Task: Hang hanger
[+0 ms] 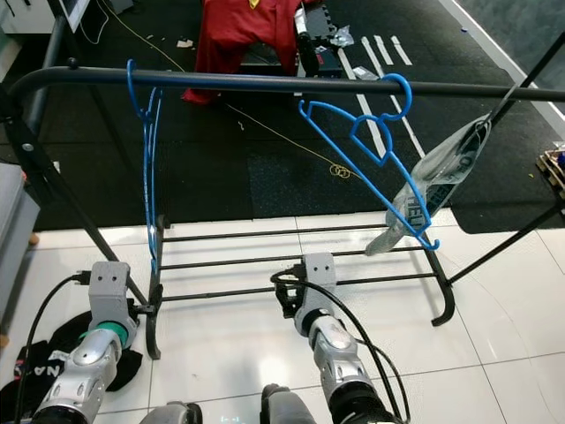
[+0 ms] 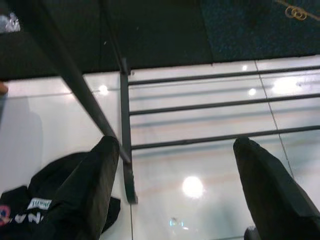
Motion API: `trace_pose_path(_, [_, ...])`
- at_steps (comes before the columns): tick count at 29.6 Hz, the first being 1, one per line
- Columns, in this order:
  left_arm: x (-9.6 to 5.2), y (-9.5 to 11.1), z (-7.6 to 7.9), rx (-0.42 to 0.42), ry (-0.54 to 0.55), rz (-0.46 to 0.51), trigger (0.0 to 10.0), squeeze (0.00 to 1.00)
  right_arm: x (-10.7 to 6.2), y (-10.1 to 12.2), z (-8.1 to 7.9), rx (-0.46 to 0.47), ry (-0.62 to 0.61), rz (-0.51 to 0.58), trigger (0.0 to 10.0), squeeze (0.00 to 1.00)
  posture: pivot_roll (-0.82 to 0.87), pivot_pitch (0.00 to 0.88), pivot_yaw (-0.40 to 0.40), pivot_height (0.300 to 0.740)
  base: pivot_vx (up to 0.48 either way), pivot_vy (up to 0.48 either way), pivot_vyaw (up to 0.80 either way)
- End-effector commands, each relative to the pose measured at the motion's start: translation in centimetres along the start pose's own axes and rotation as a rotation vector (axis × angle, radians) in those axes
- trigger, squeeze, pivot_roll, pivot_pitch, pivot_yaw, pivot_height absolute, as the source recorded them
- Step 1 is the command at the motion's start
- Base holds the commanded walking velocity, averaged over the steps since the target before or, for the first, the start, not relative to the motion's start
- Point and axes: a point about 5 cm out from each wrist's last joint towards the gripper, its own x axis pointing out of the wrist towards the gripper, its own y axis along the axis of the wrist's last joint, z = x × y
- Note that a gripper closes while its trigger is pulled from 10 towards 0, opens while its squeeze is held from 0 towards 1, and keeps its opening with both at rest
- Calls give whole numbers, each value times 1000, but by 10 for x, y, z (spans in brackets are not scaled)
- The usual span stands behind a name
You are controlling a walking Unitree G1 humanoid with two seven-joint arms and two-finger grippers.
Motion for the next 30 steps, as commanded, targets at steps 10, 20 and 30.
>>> trace_pose_path(10, [-5,-11,2,-45,-8,-23,10000,0,-10,-24,1,20,-62,-51,10000,0,-6,119,22,740,0,0,0])
trace_pose_path(20, [-4,-7,-1,-30,38,-7,10000,0,-3,-19,-6,5,-13,-66,10000,0,55,114,-18,740,0,0,0])
trace_pose_path(30, [-9,-12,-11,-31,72,-19,10000,0,0,-18,-9,7,-19,-74,10000,0,57,112,-26,740,0,0,0])
